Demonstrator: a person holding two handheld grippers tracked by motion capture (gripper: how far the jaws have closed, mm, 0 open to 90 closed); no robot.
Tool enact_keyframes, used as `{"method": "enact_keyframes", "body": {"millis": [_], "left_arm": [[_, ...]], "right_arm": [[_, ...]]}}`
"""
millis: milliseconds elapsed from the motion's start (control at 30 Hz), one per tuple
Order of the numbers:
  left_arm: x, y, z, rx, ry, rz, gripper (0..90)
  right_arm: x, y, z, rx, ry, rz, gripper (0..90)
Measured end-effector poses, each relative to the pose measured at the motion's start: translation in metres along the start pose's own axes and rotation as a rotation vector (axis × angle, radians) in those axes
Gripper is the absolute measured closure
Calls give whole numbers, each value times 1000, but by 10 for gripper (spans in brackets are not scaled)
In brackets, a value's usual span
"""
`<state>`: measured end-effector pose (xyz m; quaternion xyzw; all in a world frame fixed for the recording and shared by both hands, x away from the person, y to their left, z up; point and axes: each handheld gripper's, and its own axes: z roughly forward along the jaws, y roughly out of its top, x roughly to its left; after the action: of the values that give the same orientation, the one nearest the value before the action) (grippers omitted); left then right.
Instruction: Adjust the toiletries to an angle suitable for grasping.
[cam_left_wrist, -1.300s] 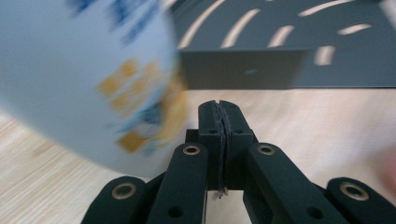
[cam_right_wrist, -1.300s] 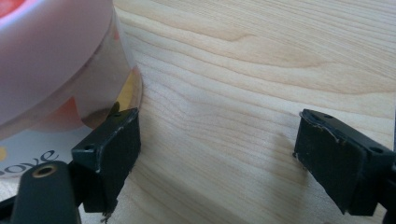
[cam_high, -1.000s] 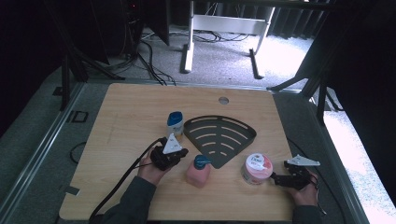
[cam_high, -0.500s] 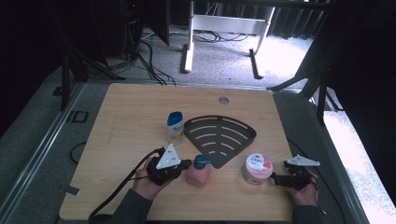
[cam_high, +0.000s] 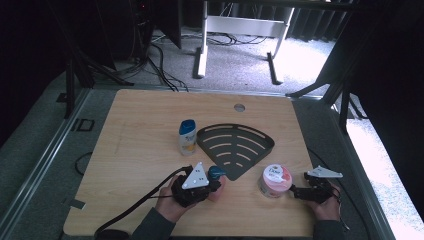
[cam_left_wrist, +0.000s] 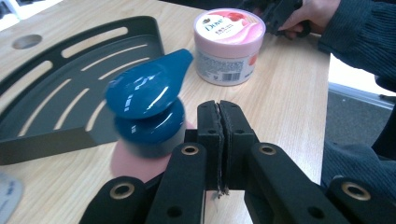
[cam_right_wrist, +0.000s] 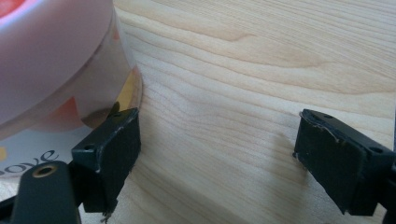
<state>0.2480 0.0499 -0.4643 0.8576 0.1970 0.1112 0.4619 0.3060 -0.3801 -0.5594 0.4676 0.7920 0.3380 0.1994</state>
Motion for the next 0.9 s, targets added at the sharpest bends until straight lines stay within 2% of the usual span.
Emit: {"method": "enact_keyframes", "body": {"millis": [133, 400, 600, 767, 900], "left_arm": [[-1, 2, 8, -11, -9, -15, 881], [-6, 6, 21, -6, -21, -14, 881], [-5, 7, 27, -7, 16, -30, 887], [-4, 5, 30, 21, 55, -35, 890], [-4, 4, 30, 36, 67, -28, 893]], "right_arm": [[0, 0, 0, 0, 0, 0, 141], [0, 0, 0, 0, 0, 0, 142], [0, 0, 0, 0, 0, 0, 141], [0, 0, 0, 0, 0, 0, 141], [0, 0, 0, 0, 0, 0, 141]]}}
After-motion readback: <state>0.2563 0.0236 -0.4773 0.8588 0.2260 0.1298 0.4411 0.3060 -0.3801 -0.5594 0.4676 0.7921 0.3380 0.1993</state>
